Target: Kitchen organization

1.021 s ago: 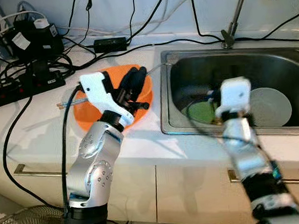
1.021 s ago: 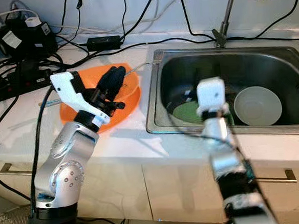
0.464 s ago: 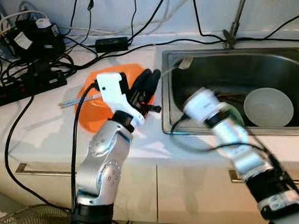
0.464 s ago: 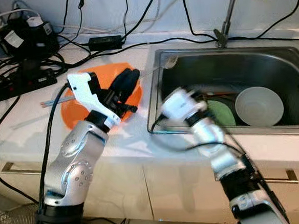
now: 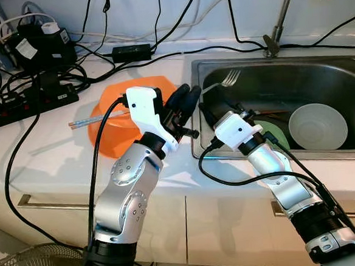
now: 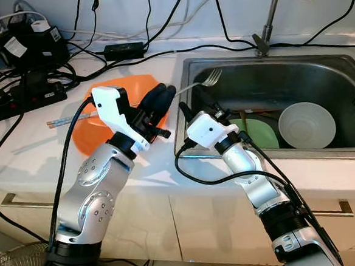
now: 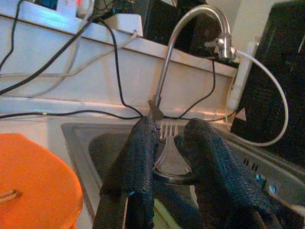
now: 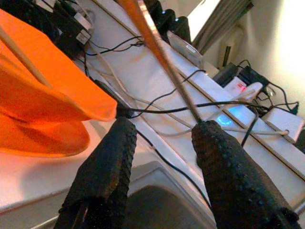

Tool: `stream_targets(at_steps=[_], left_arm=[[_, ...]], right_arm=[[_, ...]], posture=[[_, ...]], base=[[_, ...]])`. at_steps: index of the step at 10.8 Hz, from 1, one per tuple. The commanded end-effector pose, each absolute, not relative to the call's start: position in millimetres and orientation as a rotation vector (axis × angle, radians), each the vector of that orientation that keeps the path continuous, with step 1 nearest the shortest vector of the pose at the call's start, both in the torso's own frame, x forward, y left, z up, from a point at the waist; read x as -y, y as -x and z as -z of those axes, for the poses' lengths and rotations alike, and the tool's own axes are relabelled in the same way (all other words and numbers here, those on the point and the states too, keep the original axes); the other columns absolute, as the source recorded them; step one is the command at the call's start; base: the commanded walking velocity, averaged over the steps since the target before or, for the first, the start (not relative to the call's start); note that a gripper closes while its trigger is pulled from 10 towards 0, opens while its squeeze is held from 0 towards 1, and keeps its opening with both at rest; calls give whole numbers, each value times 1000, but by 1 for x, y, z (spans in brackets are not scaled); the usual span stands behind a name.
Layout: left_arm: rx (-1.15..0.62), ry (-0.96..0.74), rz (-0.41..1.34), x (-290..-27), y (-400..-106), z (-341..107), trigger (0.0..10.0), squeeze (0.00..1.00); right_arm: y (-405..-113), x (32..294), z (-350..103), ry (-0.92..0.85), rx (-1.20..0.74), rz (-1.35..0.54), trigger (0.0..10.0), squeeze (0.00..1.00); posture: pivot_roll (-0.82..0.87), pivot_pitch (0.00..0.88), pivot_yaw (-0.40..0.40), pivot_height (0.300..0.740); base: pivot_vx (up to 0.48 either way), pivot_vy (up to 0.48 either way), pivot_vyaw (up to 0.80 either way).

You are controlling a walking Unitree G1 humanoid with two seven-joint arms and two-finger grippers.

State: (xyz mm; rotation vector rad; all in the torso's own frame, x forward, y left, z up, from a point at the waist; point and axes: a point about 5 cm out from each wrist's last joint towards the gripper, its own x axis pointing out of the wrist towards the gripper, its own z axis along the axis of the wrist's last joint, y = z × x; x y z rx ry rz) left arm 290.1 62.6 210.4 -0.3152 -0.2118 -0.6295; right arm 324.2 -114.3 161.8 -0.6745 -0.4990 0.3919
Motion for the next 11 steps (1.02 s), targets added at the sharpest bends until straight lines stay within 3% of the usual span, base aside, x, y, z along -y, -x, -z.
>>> stream_targets(at_steps=[1, 5, 11], left_arm=[[200, 293, 646, -61, -289, -208, 10000, 0], [231, 312, 516, -75, -300, -211, 10000, 0], [213, 279, 621, -63, -291, -209, 10000, 0]], right_arm=[[-326, 115, -170, 691, 525, -372, 10000, 0], [-322, 118, -167, 670, 516, -348, 10000, 0], [-326, 114, -166, 675, 502, -337, 10000, 0]], posture=[[74, 0, 71, 740], [64, 0, 78, 740], [83, 0, 70, 740]], base=[[0, 0, 0], [0, 0, 0], [0, 0, 0]])
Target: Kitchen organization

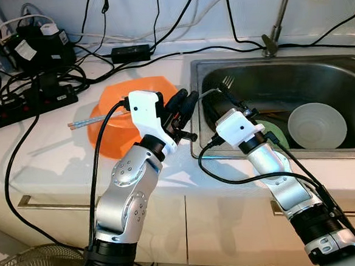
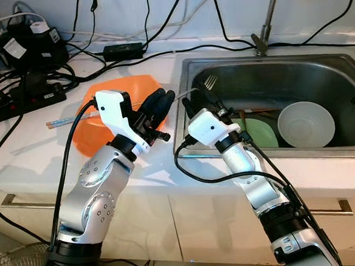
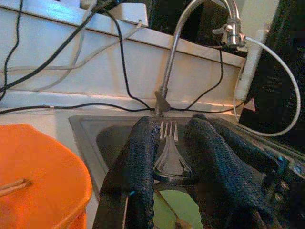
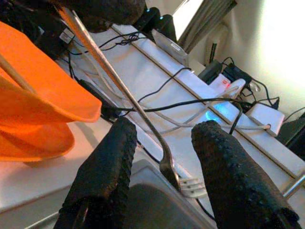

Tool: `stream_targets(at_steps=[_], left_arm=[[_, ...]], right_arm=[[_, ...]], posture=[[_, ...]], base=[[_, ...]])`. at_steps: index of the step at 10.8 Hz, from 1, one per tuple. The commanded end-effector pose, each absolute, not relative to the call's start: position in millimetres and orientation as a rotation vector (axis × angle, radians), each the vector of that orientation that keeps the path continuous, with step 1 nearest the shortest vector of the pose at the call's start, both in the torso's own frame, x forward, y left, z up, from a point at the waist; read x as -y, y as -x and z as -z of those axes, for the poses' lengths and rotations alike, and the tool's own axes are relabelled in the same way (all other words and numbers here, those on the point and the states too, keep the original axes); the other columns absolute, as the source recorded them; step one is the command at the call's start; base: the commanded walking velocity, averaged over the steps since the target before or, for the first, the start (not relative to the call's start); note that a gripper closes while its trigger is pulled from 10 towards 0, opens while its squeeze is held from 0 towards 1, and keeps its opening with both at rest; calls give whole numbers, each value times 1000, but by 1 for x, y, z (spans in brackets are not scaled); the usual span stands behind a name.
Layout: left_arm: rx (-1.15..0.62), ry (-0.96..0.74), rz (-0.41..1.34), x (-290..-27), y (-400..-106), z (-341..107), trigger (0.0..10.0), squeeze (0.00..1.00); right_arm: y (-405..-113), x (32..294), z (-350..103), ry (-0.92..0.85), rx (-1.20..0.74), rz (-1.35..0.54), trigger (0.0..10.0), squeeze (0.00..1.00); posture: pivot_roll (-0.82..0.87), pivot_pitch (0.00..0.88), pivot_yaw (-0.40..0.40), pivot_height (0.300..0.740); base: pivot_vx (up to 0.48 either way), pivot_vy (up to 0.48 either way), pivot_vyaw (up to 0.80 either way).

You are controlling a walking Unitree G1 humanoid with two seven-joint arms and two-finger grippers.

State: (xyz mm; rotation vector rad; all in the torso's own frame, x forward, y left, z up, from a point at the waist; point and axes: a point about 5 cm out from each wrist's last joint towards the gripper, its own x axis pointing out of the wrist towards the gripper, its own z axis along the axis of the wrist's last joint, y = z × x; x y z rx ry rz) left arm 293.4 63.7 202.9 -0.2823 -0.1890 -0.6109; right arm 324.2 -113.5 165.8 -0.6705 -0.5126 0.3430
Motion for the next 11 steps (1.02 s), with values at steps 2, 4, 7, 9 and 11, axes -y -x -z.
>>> stream_targets(at_steps=[2, 4, 7, 9, 11], left_arm=[[197, 253, 679, -58, -286, -207, 10000, 0], [189, 246, 716, -55, -282, -206, 10000, 0], [183, 224, 713, -58, -281, -206, 10000, 0], [185, 215, 694, -61, -283, -206, 10000, 0], [188, 213, 695, -61, -284, -207, 10000, 0]], right_arm=[[-328, 114, -167, 679, 499, -327, 10000, 0], [-330, 115, -168, 677, 493, -311, 10000, 0], [-336, 119, -169, 684, 470, -263, 10000, 0], [-339, 123, -169, 689, 455, -234, 3255, 0], [-340, 124, -169, 692, 452, -223, 0, 0]], posture=[[84, 0, 70, 740], [88, 0, 68, 740], [99, 0, 64, 740], [102, 0, 66, 740], [99, 0, 68, 740]], base=[[0, 0, 0], [0, 0, 0], [0, 0, 0], [0, 0, 0], [0, 0, 0]])
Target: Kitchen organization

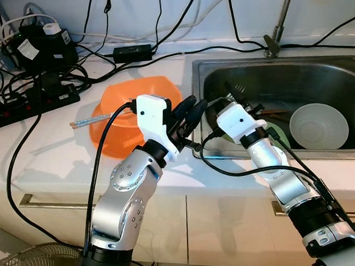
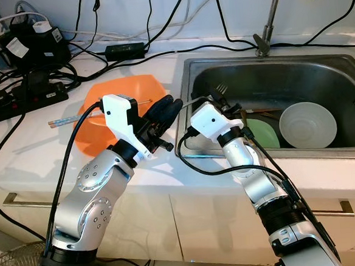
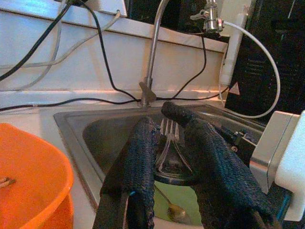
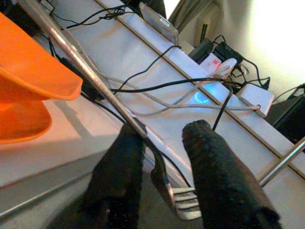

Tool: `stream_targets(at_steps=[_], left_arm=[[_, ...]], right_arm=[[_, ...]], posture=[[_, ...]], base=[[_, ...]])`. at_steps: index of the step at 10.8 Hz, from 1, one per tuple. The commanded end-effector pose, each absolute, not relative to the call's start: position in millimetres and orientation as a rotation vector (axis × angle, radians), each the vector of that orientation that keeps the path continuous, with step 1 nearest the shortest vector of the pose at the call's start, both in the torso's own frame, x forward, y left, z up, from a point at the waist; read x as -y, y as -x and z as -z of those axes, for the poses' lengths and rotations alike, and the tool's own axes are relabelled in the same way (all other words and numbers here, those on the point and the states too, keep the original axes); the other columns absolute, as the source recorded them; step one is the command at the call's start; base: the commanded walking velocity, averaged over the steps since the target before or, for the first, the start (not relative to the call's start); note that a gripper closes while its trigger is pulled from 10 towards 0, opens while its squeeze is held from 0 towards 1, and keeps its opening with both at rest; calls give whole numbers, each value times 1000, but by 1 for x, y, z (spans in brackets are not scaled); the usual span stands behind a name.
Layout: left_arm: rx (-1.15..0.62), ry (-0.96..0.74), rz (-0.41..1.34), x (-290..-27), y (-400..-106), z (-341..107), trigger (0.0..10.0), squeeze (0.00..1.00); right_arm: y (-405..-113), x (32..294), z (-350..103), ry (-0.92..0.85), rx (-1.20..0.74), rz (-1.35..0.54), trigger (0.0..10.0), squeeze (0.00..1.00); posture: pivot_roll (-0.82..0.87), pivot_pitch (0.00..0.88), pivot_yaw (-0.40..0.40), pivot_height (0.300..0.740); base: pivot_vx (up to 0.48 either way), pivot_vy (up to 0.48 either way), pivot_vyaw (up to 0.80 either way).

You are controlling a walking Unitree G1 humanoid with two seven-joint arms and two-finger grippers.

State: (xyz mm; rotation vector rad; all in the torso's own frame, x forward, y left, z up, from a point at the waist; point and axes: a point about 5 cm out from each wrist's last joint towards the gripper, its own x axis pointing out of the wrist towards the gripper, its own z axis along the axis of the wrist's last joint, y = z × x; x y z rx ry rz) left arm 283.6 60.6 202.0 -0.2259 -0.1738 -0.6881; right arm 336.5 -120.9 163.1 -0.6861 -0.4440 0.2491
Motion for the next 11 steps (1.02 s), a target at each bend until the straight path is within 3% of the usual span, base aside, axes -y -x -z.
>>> stream_targets(at_steps=[1, 8, 9, 11], left_arm=[[189, 210, 689, -61, -285, -206, 10000, 0], [193, 188, 668, -62, -287, -206, 10000, 0], [190, 196, 649, -64, -289, -205, 10000, 1000], [211, 207, 630, -66, -290, -209, 10000, 1000]], right_arm=[[-340, 124, -170, 689, 456, -220, 0, 0], [-339, 123, -169, 683, 462, -224, 0, 0], [-339, 123, -169, 684, 462, -224, 0, 0], [-339, 124, -169, 688, 459, -223, 0, 0]], posture=[[98, 0, 69, 740], [100, 0, 70, 740], [98, 0, 70, 740], [99, 0, 70, 740]], base=[[0, 0, 0], [0, 0, 0], [0, 0, 0], [0, 0, 0]])
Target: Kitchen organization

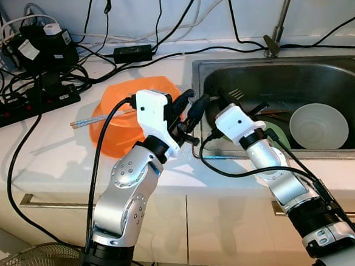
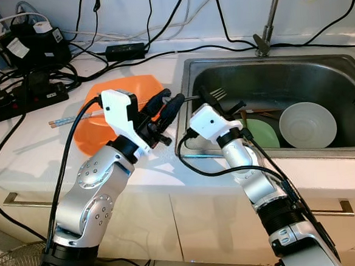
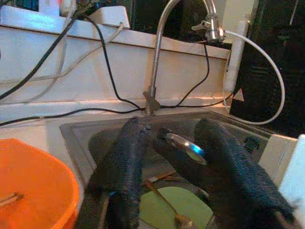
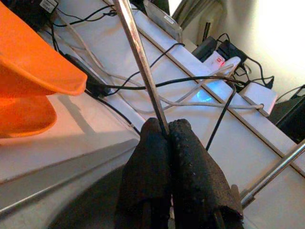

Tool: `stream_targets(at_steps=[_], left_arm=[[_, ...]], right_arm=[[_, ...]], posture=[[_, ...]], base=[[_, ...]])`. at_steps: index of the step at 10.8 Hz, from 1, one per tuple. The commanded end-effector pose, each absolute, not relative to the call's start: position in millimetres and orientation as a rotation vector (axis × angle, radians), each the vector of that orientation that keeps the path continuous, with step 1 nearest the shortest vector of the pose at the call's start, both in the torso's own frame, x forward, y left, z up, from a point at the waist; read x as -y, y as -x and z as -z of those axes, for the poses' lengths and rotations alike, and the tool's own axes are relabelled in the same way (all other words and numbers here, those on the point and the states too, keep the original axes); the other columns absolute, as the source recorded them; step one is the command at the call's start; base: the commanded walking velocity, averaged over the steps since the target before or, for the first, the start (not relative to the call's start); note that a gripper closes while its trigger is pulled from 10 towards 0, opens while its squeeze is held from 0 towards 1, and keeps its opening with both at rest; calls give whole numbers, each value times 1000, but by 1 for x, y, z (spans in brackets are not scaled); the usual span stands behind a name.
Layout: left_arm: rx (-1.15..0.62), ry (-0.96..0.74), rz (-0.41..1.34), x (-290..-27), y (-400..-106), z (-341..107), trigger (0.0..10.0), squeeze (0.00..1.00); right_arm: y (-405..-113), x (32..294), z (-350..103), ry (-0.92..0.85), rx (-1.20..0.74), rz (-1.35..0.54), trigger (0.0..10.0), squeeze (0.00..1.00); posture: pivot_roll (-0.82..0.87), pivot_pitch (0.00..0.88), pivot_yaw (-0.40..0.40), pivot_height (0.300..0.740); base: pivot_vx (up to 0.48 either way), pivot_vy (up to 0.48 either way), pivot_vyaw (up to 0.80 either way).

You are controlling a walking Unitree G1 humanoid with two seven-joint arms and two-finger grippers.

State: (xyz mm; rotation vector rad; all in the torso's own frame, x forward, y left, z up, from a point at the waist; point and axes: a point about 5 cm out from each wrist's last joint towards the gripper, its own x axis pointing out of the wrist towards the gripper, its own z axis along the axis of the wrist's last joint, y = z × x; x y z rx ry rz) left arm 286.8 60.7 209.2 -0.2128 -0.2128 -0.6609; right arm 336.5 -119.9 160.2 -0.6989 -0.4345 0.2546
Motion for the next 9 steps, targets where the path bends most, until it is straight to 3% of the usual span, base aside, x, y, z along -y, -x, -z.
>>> stream_targets(at_steps=[1, 8, 9], left_arm=[[226, 229, 621, -67, -291, -212, 10000, 1000], [259, 318, 738, -59, -278, -222, 10000, 1000], [235, 293, 768, -57, -276, -217, 10000, 0]], right_arm=[[-339, 124, -169, 689, 459, -223, 0, 0], [-347, 135, -167, 693, 412, -170, 0, 0], [-351, 139, -169, 668, 398, -141, 0, 0]], posture=[[98, 0, 69, 740], [101, 0, 63, 740], [104, 0, 60, 740]], base=[[0, 0, 0], [0, 0, 0], [0, 0, 0]])
